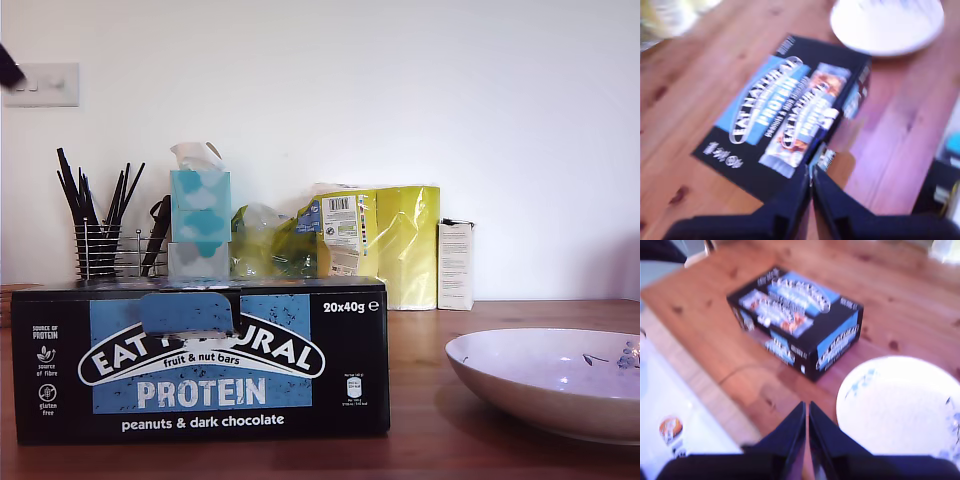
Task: Open the carton box of snackbars
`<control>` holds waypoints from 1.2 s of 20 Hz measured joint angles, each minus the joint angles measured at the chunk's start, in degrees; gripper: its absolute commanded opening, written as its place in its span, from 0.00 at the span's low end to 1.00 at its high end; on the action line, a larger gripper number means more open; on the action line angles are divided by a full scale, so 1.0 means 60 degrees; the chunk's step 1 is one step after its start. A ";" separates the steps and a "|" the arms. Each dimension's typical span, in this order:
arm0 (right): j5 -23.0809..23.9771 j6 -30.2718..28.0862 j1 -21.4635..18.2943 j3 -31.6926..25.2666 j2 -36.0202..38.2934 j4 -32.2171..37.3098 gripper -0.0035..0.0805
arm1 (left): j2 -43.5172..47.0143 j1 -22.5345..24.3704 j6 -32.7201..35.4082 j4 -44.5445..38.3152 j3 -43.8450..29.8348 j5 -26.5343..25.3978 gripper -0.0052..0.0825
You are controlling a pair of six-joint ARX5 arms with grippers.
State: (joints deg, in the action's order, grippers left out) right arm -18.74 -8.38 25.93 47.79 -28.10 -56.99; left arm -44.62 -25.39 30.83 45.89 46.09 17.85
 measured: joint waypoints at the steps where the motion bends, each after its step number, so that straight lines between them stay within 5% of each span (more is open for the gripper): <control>1: 0.0011 -0.0084 0.0084 -0.0004 -0.0233 -0.0219 0.03 | -0.0357 -0.0302 0.0291 0.0000 0.0000 -0.0160 0.03; 6: -0.0277 -0.0084 0.0200 -0.0004 -0.0721 -0.0299 0.03 | -0.1694 -0.0933 0.0627 -0.0583 0.0000 -0.0062 0.08; 11: -0.0324 0.0102 0.0200 -0.0004 -0.0743 -0.0302 0.03 | -0.1967 -0.1319 0.0652 -0.1574 0.0000 0.0113 0.52; 17: -0.0401 0.0106 0.0200 -0.0004 -0.0747 -0.0291 0.03 | -0.2408 -0.2357 0.0674 -0.2248 0.0000 -0.1789 0.53; 20: -0.0710 -0.0091 0.0546 -0.0004 -0.0652 -0.0018 0.03 | -0.2798 -0.2736 0.0674 -0.2375 0.0000 -0.2065 0.55; 24: -0.0146 -0.0240 0.0867 -0.0004 0.0295 0.0211 0.03 | -0.3391 -0.2769 0.0674 -0.2703 0.0000 -0.2390 0.55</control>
State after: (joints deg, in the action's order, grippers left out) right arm -19.62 -9.82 31.14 47.77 -26.33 -55.72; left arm -64.97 -42.00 34.87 29.67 46.09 3.51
